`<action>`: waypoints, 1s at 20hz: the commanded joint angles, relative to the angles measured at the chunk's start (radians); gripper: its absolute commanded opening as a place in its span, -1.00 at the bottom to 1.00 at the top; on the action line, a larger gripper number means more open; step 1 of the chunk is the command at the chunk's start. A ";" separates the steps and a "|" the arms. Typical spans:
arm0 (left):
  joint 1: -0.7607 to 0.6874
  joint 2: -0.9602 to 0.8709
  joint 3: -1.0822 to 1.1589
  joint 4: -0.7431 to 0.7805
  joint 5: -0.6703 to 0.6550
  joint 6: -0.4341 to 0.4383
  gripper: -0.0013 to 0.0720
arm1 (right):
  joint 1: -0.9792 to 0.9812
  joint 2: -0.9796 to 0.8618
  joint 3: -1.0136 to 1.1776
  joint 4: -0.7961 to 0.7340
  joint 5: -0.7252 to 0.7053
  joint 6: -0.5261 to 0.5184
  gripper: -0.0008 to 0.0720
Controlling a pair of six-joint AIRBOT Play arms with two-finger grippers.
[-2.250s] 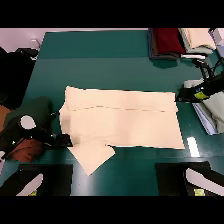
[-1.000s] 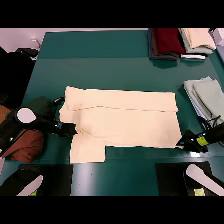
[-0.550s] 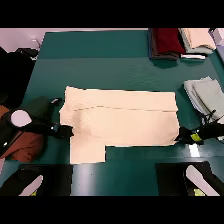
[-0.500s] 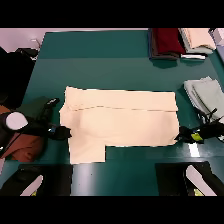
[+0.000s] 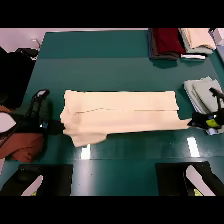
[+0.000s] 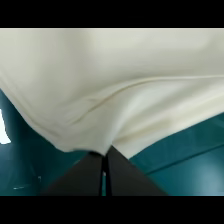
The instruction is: Fold the shirts.
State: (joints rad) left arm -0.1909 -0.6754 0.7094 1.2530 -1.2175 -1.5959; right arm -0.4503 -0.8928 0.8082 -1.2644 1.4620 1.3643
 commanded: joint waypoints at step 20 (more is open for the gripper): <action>0.001 -0.629 0.528 0.086 0.258 -0.001 0.31 | 0.084 -0.655 0.602 0.276 -0.091 -0.093 0.49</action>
State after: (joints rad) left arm -0.1902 -1.2999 1.1988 1.3468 -0.8951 -1.5913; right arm -0.2996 -1.5505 1.4227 -1.0702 1.3487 1.3388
